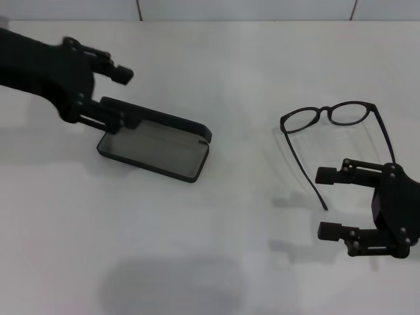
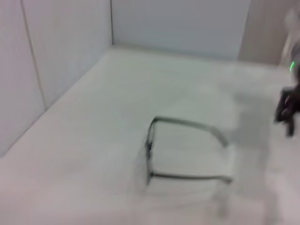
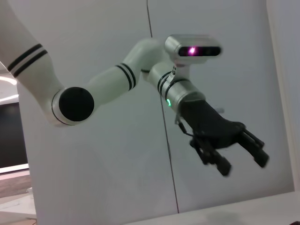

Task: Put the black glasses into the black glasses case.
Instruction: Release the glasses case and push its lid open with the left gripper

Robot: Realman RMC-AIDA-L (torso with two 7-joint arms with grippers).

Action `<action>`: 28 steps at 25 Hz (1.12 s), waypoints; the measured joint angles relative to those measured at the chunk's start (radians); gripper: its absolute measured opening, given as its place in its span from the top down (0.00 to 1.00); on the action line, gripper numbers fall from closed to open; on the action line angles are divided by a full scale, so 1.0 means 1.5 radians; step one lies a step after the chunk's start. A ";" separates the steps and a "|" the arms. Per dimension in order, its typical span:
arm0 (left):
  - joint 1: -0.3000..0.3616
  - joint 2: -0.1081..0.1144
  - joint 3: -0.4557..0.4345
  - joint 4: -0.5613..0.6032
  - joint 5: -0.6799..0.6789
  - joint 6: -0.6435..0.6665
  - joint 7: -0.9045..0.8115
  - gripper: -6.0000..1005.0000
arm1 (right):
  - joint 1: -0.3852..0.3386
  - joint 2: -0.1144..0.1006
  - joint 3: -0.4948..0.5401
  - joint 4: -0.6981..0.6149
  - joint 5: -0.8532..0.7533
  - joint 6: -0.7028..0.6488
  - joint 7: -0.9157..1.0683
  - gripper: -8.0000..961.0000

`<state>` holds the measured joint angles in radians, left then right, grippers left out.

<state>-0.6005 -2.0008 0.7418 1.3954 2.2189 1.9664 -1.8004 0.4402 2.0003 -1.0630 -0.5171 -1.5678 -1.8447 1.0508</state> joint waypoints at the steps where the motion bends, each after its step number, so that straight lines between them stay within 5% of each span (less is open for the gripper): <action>1: -0.006 -0.016 0.008 0.020 0.037 -0.011 0.005 0.24 | 0.000 0.000 0.000 0.000 0.000 0.002 0.004 0.20; 2: -0.008 -0.033 0.025 0.039 0.075 -0.030 0.013 0.24 | 0.002 -0.001 0.000 0.001 0.000 0.003 0.010 0.20; 5: -0.001 -0.054 0.111 0.064 0.144 -0.101 0.026 0.24 | 0.006 -0.005 0.006 0.001 0.001 0.003 0.024 0.20; 10: 0.024 -0.055 0.249 0.062 0.195 -0.233 0.026 0.24 | 0.008 -0.008 0.019 0.001 0.001 0.005 0.035 0.21; 15: 0.026 -0.057 0.324 0.031 0.255 -0.304 0.026 0.24 | 0.008 -0.003 0.026 0.001 0.001 0.012 0.038 0.21; 24: -0.003 -0.056 0.351 -0.047 0.296 -0.371 0.042 0.25 | 0.010 -0.002 0.041 0.001 0.001 0.030 0.042 0.21; 28: -0.009 -0.056 0.357 -0.074 0.303 -0.388 0.045 0.33 | 0.016 -0.003 0.043 0.001 0.001 0.036 0.042 0.21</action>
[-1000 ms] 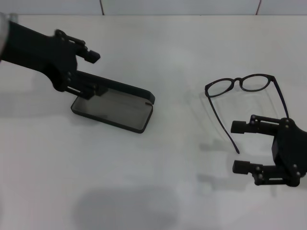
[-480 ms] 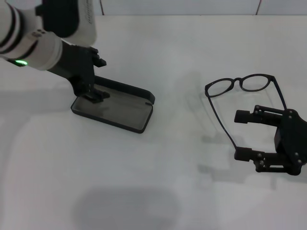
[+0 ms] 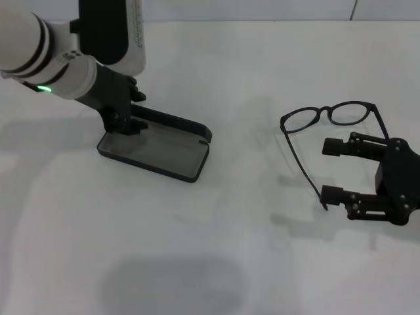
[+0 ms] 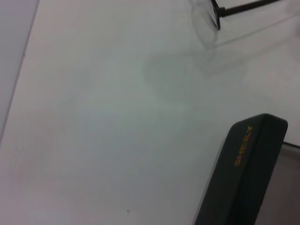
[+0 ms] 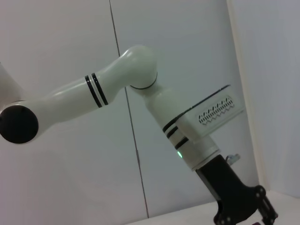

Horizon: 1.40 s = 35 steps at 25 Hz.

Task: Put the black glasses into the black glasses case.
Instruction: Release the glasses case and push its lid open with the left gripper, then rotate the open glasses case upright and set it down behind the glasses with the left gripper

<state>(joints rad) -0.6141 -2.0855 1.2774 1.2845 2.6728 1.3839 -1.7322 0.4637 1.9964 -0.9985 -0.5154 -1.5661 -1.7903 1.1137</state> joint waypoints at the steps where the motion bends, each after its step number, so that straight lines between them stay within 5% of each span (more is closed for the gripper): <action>1: -0.001 0.000 0.000 -0.004 0.001 -0.003 0.000 0.34 | 0.000 0.000 0.001 0.000 0.000 0.001 0.000 0.22; 12: 0.008 -0.003 0.027 -0.011 0.000 -0.054 0.001 0.55 | 0.003 -0.003 0.030 0.000 0.000 0.001 0.001 0.22; 20: 0.015 -0.004 0.044 0.001 -0.022 -0.058 -0.031 0.81 | 0.000 -0.004 0.043 0.009 0.000 0.001 0.001 0.22; 35: 0.015 -0.005 0.047 -0.017 -0.084 -0.147 -0.197 0.80 | -0.003 0.000 0.060 0.014 0.000 0.009 -0.005 0.23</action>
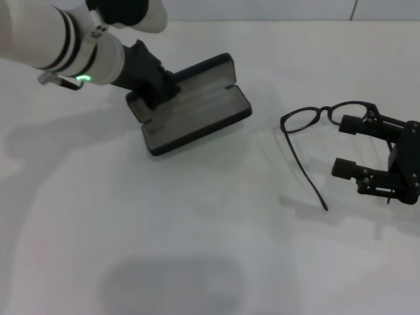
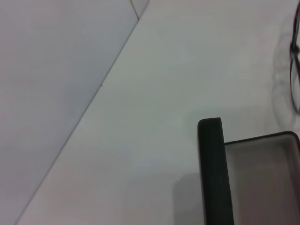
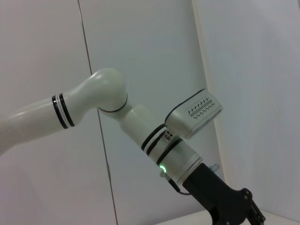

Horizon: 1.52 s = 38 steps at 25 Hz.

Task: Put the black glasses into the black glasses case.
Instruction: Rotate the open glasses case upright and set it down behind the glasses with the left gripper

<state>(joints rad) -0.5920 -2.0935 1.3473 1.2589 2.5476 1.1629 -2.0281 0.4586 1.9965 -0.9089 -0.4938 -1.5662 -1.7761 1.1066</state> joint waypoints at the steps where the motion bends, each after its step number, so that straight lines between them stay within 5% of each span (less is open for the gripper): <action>1: 0.000 0.000 0.002 -0.006 -0.010 -0.005 -0.008 0.80 | 0.000 0.000 0.000 0.000 0.000 0.000 0.000 0.23; 9: 0.000 0.000 0.080 -0.030 -0.024 -0.043 -0.084 0.80 | 0.000 0.001 0.001 0.002 -0.001 0.001 0.000 0.24; 18: 0.011 0.002 0.077 0.004 -0.048 -0.037 -0.099 0.49 | -0.011 0.000 0.001 0.003 -0.001 -0.002 0.000 0.24; 24: 0.050 0.006 -0.062 0.084 -0.199 0.063 -0.048 0.31 | -0.014 -0.002 0.000 0.004 0.000 -0.005 0.000 0.24; 31: 0.084 0.018 -0.276 0.078 -0.423 0.256 0.035 0.18 | -0.015 -0.005 0.003 0.004 0.000 -0.002 0.000 0.25; 38: 0.096 0.012 -0.314 0.058 -0.412 0.283 0.060 0.14 | -0.007 -0.007 0.003 0.004 -0.001 -0.001 0.001 0.25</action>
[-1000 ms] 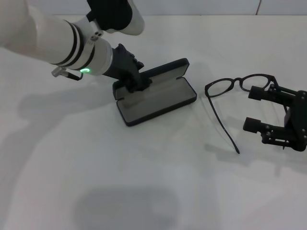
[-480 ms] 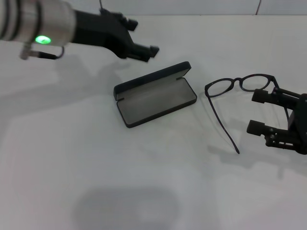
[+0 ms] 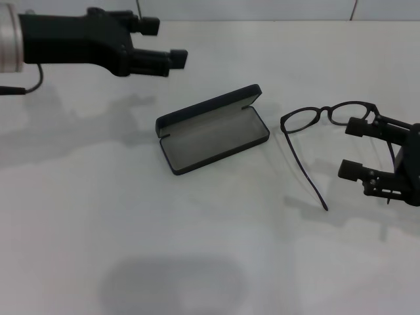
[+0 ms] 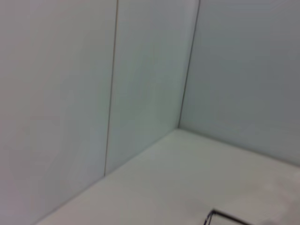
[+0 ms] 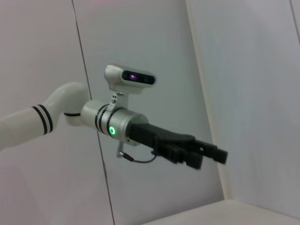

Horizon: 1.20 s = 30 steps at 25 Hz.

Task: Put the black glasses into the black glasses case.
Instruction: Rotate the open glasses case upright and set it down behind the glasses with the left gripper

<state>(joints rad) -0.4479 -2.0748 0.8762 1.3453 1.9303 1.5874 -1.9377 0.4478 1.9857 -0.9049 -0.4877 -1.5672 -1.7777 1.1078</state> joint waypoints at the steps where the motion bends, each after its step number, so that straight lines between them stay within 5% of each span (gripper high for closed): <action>1: -0.007 -0.003 0.001 -0.005 0.017 -0.002 0.001 0.14 | 0.002 0.000 0.000 0.000 0.000 0.000 0.000 0.25; 5: -0.034 -0.009 0.028 -0.027 0.085 -0.035 -0.006 0.14 | 0.003 0.001 0.000 0.000 0.001 0.001 0.000 0.25; 16: -0.117 -0.009 0.234 -0.113 0.287 -0.221 -0.136 0.24 | 0.003 0.001 0.000 0.015 0.001 0.063 0.010 0.26; 30: -0.116 -0.011 0.449 -0.122 0.361 -0.358 -0.197 0.37 | -0.003 0.004 0.000 0.017 0.000 0.078 0.010 0.27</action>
<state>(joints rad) -0.6225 -2.0908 1.5497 1.1618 2.4719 1.0498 -2.2327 0.4433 1.9912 -0.9051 -0.4627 -1.5665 -1.6612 1.1227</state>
